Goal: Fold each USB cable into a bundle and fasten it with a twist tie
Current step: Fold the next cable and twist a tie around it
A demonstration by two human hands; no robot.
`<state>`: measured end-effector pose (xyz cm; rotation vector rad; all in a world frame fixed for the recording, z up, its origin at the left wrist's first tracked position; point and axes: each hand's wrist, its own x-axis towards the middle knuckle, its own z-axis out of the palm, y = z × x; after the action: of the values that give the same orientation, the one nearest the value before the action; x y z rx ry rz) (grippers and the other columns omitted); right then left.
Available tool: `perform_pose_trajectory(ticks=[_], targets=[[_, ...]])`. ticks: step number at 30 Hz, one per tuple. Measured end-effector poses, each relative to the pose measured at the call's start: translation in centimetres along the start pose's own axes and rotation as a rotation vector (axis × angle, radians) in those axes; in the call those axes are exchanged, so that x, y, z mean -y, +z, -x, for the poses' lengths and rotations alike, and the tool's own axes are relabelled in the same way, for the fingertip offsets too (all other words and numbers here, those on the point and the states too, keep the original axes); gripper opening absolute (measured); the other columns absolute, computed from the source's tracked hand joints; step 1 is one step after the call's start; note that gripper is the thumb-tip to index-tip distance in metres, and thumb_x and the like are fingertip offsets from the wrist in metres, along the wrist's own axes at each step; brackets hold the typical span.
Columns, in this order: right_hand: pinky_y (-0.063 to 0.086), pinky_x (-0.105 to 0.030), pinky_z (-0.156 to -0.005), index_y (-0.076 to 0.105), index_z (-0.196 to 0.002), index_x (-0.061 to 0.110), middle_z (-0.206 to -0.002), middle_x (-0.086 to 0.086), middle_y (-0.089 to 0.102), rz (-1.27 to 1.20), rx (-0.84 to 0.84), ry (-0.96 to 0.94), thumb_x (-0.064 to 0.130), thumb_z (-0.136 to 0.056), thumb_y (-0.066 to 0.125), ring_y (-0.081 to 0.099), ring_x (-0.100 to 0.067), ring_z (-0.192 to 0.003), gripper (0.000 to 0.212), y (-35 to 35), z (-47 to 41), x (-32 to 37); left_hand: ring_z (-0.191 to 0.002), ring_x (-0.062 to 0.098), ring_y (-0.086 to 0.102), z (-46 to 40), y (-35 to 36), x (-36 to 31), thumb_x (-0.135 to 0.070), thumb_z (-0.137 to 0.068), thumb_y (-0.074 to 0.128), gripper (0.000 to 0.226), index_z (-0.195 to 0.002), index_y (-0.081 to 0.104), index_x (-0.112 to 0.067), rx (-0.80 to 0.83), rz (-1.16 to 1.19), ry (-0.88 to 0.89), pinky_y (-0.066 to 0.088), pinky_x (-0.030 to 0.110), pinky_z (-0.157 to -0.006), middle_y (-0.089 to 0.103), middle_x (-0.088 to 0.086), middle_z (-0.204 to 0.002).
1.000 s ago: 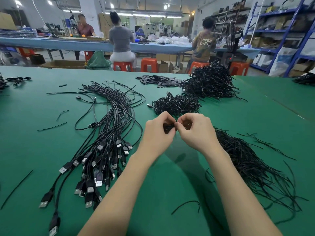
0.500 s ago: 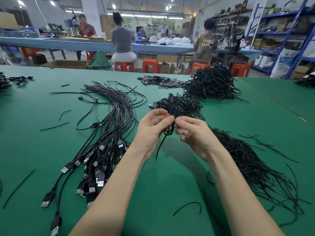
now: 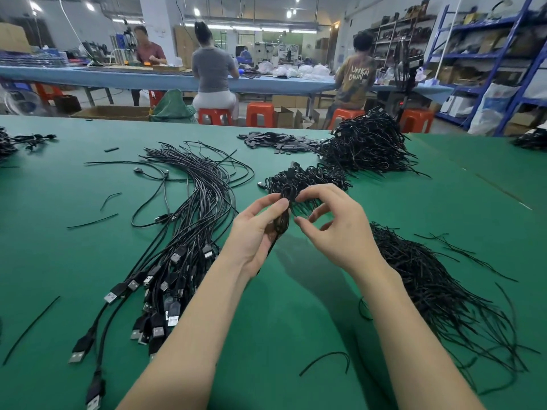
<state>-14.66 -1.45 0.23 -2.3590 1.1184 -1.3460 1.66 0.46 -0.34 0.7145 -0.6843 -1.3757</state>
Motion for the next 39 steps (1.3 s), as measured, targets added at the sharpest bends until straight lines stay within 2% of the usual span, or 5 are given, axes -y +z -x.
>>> perform_pose_trajectory(ticks=[7, 14, 21, 32, 39], targets=[[0.045, -0.017, -0.058, 0.07, -0.089, 0.031, -0.088, 0.022, 0.069, -0.029, -0.087, 0.033, 0.032, -0.088, 0.075, 0.064, -0.007, -0.067, 0.005, 0.6, 0.0, 0.2, -0.068, 0.011, 0.064, 0.0, 0.0, 0.2, -0.01, -0.069, 0.077, 0.028, -0.096, 0.07, -0.012, 0.053, 0.007, -0.009, 0.052, 0.018, -0.062, 0.072, 0.008, -0.089], [0.032, -0.01, -0.032, 0.067, -0.075, 0.007, -0.068, -0.001, 0.06, -1.605, 0.138, 1.224, 0.006, -0.078, 0.07, 0.05, -0.003, -0.044, 0.005, 0.8, -0.7, 2.0, -0.076, 0.015, 0.069, 0.1, 0.0, 0.5, -0.009, -0.066, 0.08, 0.025, -0.09, 0.074, -0.014, 0.086, -0.016, 0.093, 0.057, 0.022, -0.078, 0.073, 0.005, -0.084], [0.051, -0.018, -0.064, 0.068, -0.102, 0.034, -0.094, 0.018, 0.071, -0.155, 0.038, 0.182, 0.026, -0.081, 0.083, 0.064, -0.003, -0.063, 0.027, 0.3, 0.0, 0.4, -0.058, 0.006, 0.063, 0.0, -0.1, -0.2, -0.005, -0.079, 0.072, 0.018, -0.095, 0.068, -0.012, 0.0, 0.025, 0.006, 0.05, 0.016, -0.056, 0.072, 0.001, -0.074], [0.048, -0.024, -0.057, 0.077, -0.086, 0.03, -0.087, 0.019, 0.071, 0.07, -0.172, -0.025, 0.035, -0.087, 0.079, 0.063, -0.006, -0.059, 0.006, 0.6, 0.5, 0.5, -0.066, 0.009, 0.064, 0.0, -0.2, 0.1, -0.011, -0.068, 0.078, 0.029, -0.096, 0.07, -0.012, 0.022, 0.008, -0.015, 0.052, 0.017, -0.062, 0.073, 0.004, -0.083], [0.034, -0.011, -0.036, 0.076, -0.07, 0.01, -0.07, 0.0, 0.064, -1.429, 0.147, 1.116, 0.014, -0.082, 0.071, 0.051, -0.005, -0.046, 0.013, 1.1, -0.5, 2.5, -0.066, 0.014, 0.068, 0.1, 0.2, -0.1, -0.01, -0.068, 0.078, 0.024, -0.092, 0.073, -0.012, 0.06, 0.005, 0.044, 0.055, 0.02, -0.064, 0.073, 0.008, -0.084]])
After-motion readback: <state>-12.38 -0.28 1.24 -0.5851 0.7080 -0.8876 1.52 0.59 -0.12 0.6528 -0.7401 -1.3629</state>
